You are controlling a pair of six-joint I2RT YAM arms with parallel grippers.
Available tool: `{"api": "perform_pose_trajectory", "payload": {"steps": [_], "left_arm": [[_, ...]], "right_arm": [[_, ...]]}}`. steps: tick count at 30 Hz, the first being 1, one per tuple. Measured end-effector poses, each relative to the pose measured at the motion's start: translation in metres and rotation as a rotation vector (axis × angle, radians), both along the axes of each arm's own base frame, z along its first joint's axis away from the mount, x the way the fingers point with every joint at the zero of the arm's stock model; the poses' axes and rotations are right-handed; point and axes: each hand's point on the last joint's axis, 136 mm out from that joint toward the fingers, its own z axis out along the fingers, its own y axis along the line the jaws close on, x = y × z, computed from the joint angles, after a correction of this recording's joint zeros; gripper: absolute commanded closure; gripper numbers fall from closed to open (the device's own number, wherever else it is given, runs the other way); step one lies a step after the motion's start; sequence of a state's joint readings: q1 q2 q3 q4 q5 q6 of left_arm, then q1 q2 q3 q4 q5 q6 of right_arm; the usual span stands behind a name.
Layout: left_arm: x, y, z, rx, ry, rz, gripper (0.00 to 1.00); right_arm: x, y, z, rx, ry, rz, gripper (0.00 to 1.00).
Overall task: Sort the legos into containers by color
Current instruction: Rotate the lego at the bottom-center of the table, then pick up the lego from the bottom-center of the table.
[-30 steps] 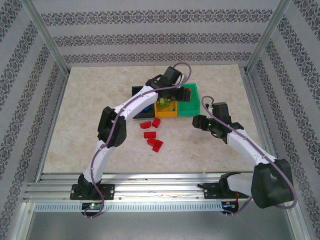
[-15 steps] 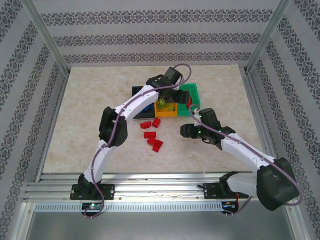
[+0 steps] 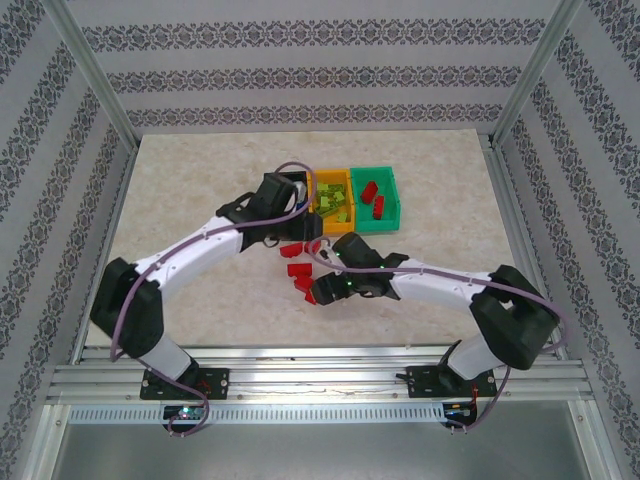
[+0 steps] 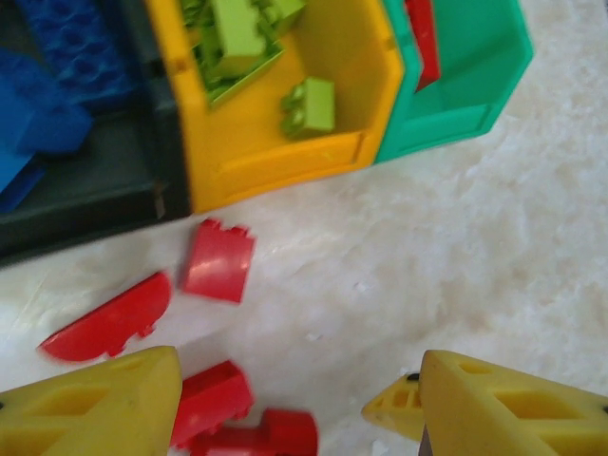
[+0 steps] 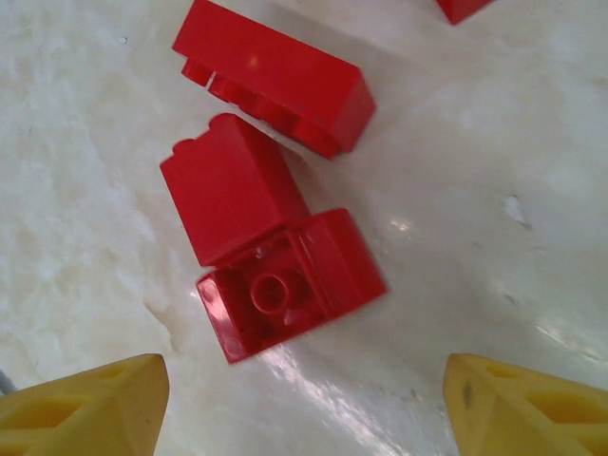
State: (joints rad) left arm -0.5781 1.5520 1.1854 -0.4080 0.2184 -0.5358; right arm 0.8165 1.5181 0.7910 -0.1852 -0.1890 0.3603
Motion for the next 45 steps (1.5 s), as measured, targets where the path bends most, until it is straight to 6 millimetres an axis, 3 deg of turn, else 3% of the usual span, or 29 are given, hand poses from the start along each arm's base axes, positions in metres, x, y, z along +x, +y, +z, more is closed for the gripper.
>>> {"api": "perform_pose_trajectory", "payload": {"steps": [7, 12, 19, 30, 38, 40, 45], "left_arm": [[-0.034, 0.036, -0.017, 0.016, 0.006, 0.065, 0.33], [-0.044, 0.046, -0.016, 0.003, -0.006, 0.094, 0.33], [-0.042, 0.05, -0.011, 0.003, -0.027, 0.109, 0.33], [-0.038, 0.044, -0.018, -0.022, -0.023, 0.107, 0.33], [-0.038, 0.041, -0.02, -0.03, -0.017, 0.1, 0.33], [-0.039, 0.042, -0.02, -0.031, -0.016, 0.102, 0.33], [-0.044, 0.045, -0.022, -0.032, -0.014, 0.104, 0.33]], "right_arm": [[0.006, 0.017, -0.011, -0.082, -0.029, 0.013, 0.17], [0.014, 0.024, -0.023, -0.149, -0.026, 0.003, 0.18], [0.011, 0.019, -0.034, -0.228, -0.017, -0.004, 0.24], [0.012, -0.035, -0.039, -0.306, -0.007, -0.093, 0.28], [0.016, -0.019, -0.04, -0.274, 0.023, -0.058, 0.29], [0.017, -0.019, -0.04, -0.289, 0.03, -0.047, 0.33], [0.02, -0.026, -0.042, -0.323, 0.033, -0.035, 0.58]]}}
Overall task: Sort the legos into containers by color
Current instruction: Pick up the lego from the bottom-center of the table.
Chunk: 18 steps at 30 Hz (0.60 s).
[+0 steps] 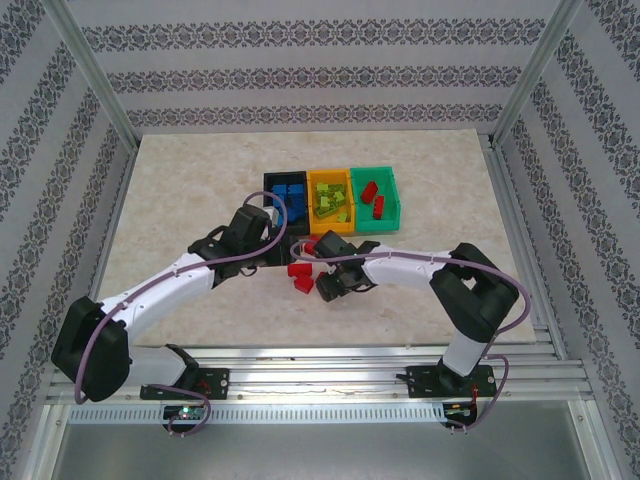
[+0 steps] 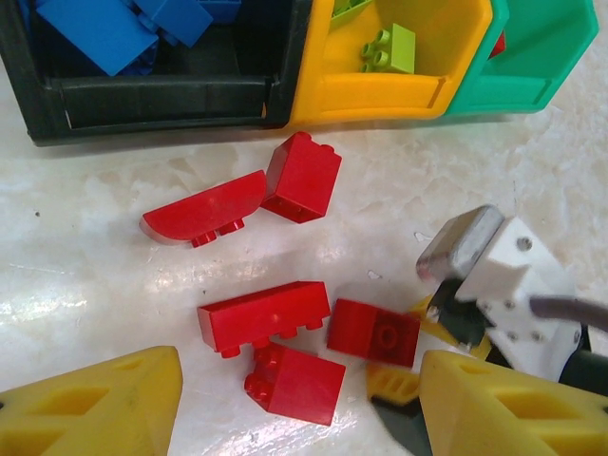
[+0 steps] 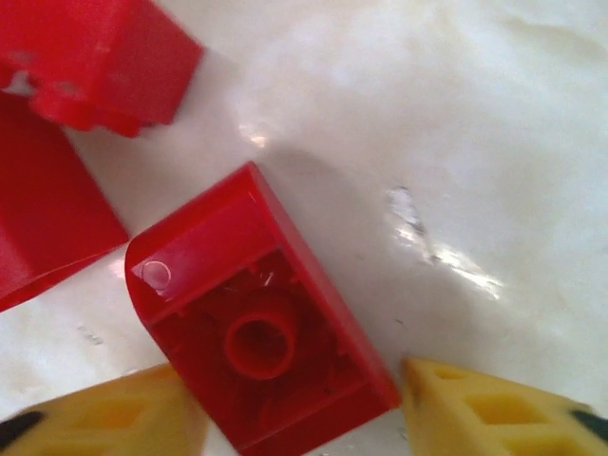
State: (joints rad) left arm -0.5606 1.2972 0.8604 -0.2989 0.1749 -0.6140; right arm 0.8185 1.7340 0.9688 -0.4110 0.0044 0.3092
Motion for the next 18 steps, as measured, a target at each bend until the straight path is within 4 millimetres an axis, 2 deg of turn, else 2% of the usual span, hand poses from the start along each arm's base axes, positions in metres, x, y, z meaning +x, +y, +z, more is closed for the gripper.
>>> {"api": "perform_pose_trajectory", "payload": {"steps": [5, 12, 15, 18], "left_arm": [[-0.003, 0.002, -0.005, 0.003, 0.013, 0.004, 0.33], [-0.004, 0.001, -0.008, 0.002, 0.024, 0.002, 0.33], [-0.005, -0.001, -0.01, -0.002, 0.034, -0.006, 0.33], [-0.008, -0.004, -0.012, -0.02, 0.051, -0.017, 0.34]], "right_arm": [[0.002, -0.002, 0.001, -0.001, -0.001, 0.009, 0.71], [0.004, 0.004, 0.006, 0.039, 0.0, 0.016, 0.74], [0.014, 0.011, 0.017, 0.108, -0.021, 0.008, 0.75], [0.031, 0.005, 0.036, 0.172, -0.054, -0.035, 0.75]]}}
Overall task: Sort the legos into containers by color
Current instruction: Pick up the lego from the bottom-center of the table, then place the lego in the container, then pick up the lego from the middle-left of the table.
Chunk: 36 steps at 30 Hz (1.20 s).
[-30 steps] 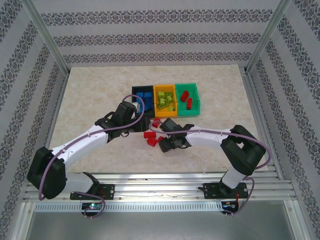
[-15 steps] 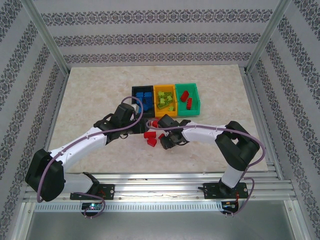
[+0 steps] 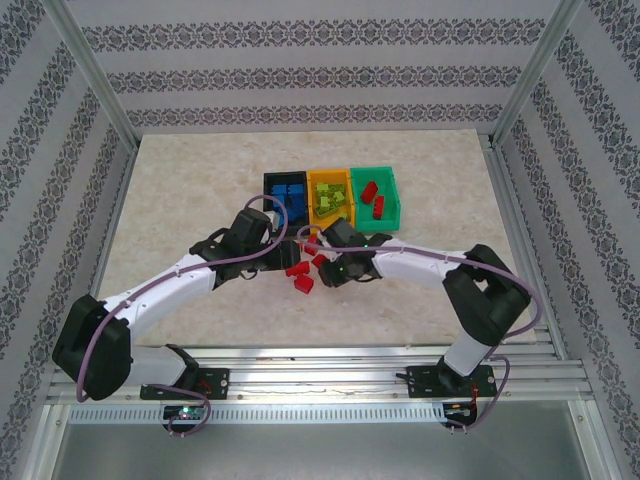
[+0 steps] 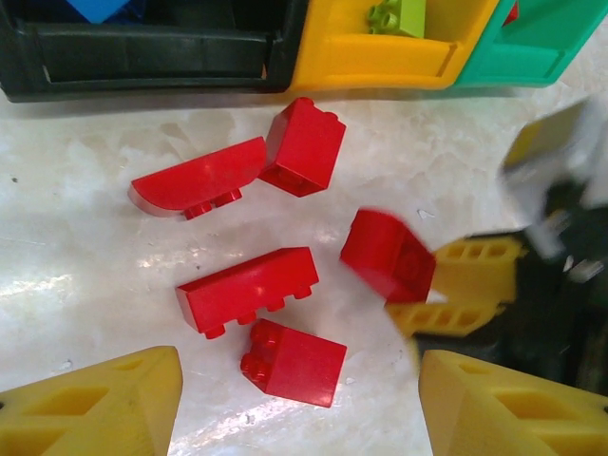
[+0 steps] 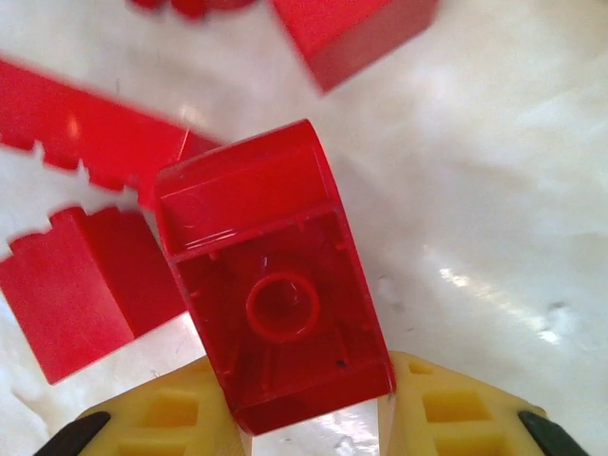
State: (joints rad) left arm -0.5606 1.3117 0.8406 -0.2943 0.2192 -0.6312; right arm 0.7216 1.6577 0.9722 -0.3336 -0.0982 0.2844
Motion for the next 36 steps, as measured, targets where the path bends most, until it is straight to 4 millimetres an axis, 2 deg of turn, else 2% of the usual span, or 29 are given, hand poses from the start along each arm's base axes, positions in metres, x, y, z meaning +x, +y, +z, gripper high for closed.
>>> {"api": "perform_pose_trajectory", "payload": {"steps": [4, 10, 15, 17, 21, 27, 32, 36], "left_arm": [[-0.005, -0.005, -0.008, -0.018, 0.028, -0.021, 0.35], [-0.023, -0.02, -0.027, -0.008, 0.089, -0.089, 0.34], [-0.039, -0.035, -0.039, 0.023, 0.12, -0.149, 0.34], [-0.044, -0.038, -0.042, 0.035, 0.129, -0.163, 0.34], [-0.049, -0.041, -0.045, 0.052, 0.132, -0.176, 0.33], [-0.05, -0.046, -0.057, 0.087, 0.157, -0.188, 0.31], [-0.047, -0.047, -0.071, 0.131, 0.193, -0.181, 0.31], [-0.044, -0.047, -0.079, 0.164, 0.213, -0.175, 0.31]], "right_arm": [[0.037, -0.024, 0.024, 0.071, -0.041, -0.107, 0.74], [0.105, -0.074, 0.059, 0.138, -0.112, -0.297, 0.73], [0.153, -0.104, 0.069, 0.153, -0.14, -0.417, 0.7], [0.167, -0.109, 0.067, 0.152, -0.138, -0.437, 0.63], [0.192, -0.113, 0.06, 0.15, -0.13, -0.461, 0.42], [0.185, -0.112, 0.051, 0.154, -0.102, -0.451, 0.38], [0.161, -0.118, 0.046, 0.143, -0.08, -0.448, 0.37], [0.143, -0.123, 0.056, 0.149, -0.094, -0.446, 0.37]]}}
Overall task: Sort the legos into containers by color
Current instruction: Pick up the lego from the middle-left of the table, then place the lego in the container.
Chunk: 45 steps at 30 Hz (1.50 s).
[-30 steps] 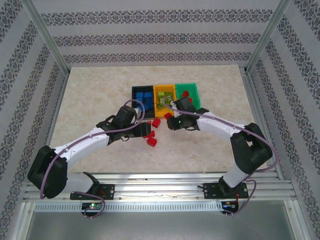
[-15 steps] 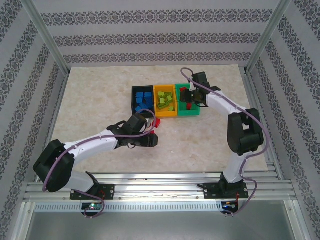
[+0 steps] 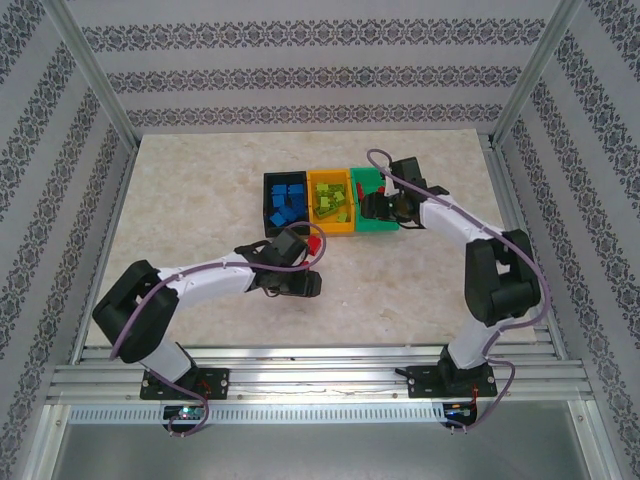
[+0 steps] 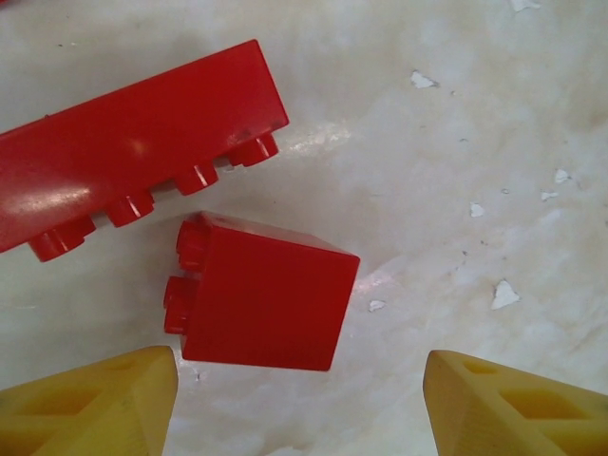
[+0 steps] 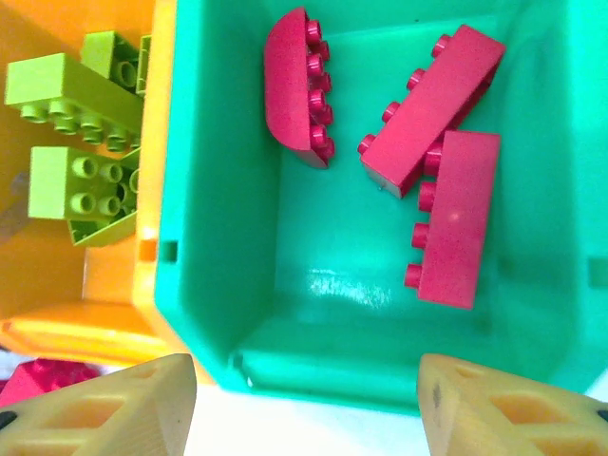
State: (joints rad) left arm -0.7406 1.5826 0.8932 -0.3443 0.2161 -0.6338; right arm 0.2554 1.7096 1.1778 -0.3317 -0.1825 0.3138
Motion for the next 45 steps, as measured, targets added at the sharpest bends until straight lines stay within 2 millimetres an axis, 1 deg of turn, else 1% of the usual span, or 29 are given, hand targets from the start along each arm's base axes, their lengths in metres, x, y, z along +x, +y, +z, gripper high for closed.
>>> {"api": "perform_pose_trajectory", "payload": {"steps": [4, 6, 11, 13, 16, 18, 21, 27, 30, 33, 36, 38, 41, 43, 45], "left_arm": [[0.006, -0.003, -0.003, 0.018, 0.0, 0.005, 0.32], [0.009, -0.004, -0.005, 0.026, 0.002, 0.004, 0.33], [0.014, -0.012, -0.014, 0.076, 0.01, -0.022, 0.38], [0.015, -0.015, -0.017, 0.099, 0.013, -0.039, 0.44], [0.017, -0.021, -0.018, 0.118, 0.009, -0.063, 0.49], [0.018, -0.024, -0.016, 0.118, 0.004, -0.072, 0.52], [0.02, -0.028, -0.011, 0.112, -0.009, -0.084, 0.6], [0.032, -0.04, 0.003, 0.085, -0.042, -0.093, 0.6], [0.041, -0.05, 0.014, 0.065, -0.061, -0.101, 0.6], [0.058, -0.068, 0.033, 0.033, -0.103, -0.117, 0.59], [0.085, -0.096, 0.057, -0.007, -0.147, -0.139, 0.58], [0.11, -0.119, 0.074, -0.037, -0.193, -0.148, 0.57], [0.144, -0.145, 0.092, -0.069, -0.245, -0.151, 0.56], [0.167, -0.156, 0.101, -0.086, -0.269, -0.14, 0.56], [0.192, -0.164, 0.107, -0.099, -0.296, -0.125, 0.54]], "right_arm": [[-0.01, -0.003, 0.016, 0.005, -0.037, 0.005, 0.36], [-0.014, -0.004, 0.02, 0.007, -0.048, 0.005, 0.36], [-0.024, -0.007, 0.019, 0.007, -0.045, 0.005, 0.36], [-0.028, -0.008, 0.018, 0.006, -0.042, 0.005, 0.36], [-0.033, -0.009, 0.017, 0.006, -0.042, 0.005, 0.36], [-0.038, -0.01, 0.017, 0.007, -0.045, 0.005, 0.36], [-0.046, -0.012, 0.018, 0.007, -0.048, 0.005, 0.36], [-0.062, -0.02, 0.021, 0.012, -0.064, -0.005, 0.36], [-0.069, -0.029, 0.023, 0.017, -0.075, -0.025, 0.36], [-0.078, -0.039, 0.023, 0.027, -0.078, -0.052, 0.36], [-0.088, -0.045, 0.021, 0.032, -0.078, -0.066, 0.36], [-0.095, -0.048, 0.017, 0.038, -0.069, -0.076, 0.36], [-0.105, -0.049, 0.011, 0.047, -0.057, -0.082, 0.36], [-0.11, -0.049, 0.01, 0.057, -0.055, -0.082, 0.36], [-0.116, -0.048, 0.01, 0.07, -0.054, -0.083, 0.36]]}}
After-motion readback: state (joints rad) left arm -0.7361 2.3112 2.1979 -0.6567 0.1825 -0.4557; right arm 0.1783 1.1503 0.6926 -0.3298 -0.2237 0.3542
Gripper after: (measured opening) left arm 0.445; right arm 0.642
